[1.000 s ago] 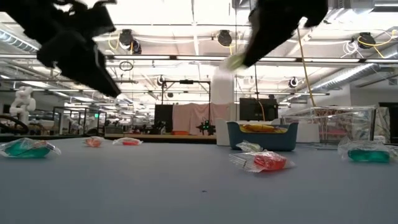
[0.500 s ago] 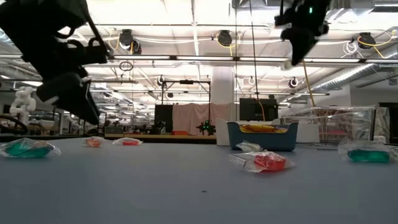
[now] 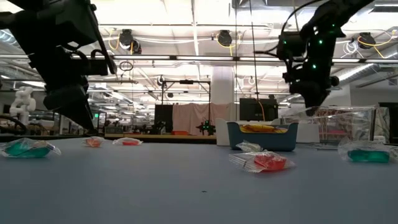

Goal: Sort candy
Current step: Put the center green candy into the transparent bin

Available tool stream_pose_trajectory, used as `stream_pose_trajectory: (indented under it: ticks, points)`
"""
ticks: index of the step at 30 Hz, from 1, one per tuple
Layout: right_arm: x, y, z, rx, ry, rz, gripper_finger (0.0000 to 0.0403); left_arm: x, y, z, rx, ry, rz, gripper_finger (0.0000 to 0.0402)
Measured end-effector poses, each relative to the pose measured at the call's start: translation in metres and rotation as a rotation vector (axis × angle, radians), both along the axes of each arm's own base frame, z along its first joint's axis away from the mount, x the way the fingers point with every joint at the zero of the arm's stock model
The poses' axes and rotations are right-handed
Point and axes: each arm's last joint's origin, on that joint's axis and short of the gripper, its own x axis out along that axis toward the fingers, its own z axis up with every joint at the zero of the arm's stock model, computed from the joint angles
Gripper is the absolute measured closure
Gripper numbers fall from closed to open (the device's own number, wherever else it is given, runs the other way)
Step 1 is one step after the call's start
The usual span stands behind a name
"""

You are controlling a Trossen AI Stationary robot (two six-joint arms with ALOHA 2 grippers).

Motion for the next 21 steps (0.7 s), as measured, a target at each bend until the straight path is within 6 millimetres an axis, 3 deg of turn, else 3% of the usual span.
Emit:
stream_pose_trajectory:
  ticks: [10, 21]
  points:
    - [-0.006, 0.002, -0.004, 0.01, 0.033, -0.063, 0.0339, 0.0, -0.001, 0.0, -0.015, 0.015, -0.023, 0.0126]
    - [-0.01, 0.006, -0.005, 0.042, 0.073, -0.081, 0.0339, -0.007, -0.002, -0.015, -0.111, 0.06, -0.062, 0.0126]
